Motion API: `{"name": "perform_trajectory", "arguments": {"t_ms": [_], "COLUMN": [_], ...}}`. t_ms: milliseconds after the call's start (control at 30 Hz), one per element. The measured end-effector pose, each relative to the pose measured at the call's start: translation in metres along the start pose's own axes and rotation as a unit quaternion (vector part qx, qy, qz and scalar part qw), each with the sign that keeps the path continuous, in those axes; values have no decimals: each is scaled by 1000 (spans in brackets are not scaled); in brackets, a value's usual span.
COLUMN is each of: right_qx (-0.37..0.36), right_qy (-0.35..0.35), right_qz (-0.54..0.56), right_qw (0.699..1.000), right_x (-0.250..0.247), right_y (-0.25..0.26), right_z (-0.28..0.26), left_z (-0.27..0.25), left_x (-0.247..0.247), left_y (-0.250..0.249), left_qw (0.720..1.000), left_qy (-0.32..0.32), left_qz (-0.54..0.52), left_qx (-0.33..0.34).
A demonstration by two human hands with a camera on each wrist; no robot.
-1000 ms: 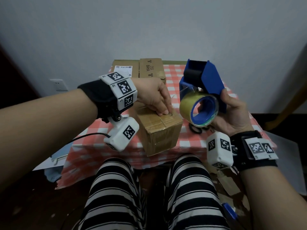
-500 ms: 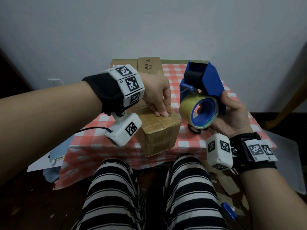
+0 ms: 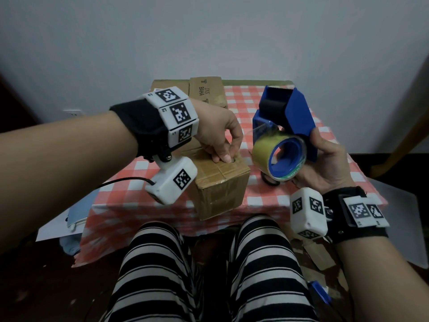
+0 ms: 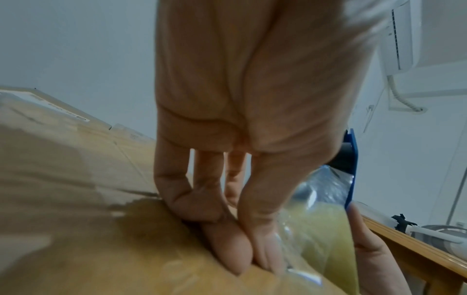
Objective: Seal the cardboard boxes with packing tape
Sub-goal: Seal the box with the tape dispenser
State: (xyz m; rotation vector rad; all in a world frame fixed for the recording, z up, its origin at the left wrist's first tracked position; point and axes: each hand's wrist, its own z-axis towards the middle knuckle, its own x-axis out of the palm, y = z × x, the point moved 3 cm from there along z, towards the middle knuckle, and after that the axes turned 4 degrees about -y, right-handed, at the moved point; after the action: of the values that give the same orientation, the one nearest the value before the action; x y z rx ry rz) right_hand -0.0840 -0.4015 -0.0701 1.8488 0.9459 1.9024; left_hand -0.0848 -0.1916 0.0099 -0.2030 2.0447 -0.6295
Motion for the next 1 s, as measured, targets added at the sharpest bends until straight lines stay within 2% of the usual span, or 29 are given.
{"name": "perform_trajectory", "arguments": {"t_ms": [167, 433, 700, 1000], "right_qx": [5, 14, 24, 17], "right_qy": [5, 10, 19, 0], "right_qz": [6, -4, -20, -20], "right_qw": [1000, 1000, 999, 1000], "right_x": [2, 1, 3, 0], "right_y": [1, -2, -2, 0], "right_z": [-1, 2, 2, 1], "left_z": [-2, -11, -9, 0], "left_x": [1, 0, -1, -1], "left_y": [1, 8, 1, 0], "left_qw": [1000, 995, 997, 1000], "left_qy": [-5, -58, -38, -2], "left_qz": [-6, -79, -59, 11], "left_qx": [11, 4, -10, -3]}}
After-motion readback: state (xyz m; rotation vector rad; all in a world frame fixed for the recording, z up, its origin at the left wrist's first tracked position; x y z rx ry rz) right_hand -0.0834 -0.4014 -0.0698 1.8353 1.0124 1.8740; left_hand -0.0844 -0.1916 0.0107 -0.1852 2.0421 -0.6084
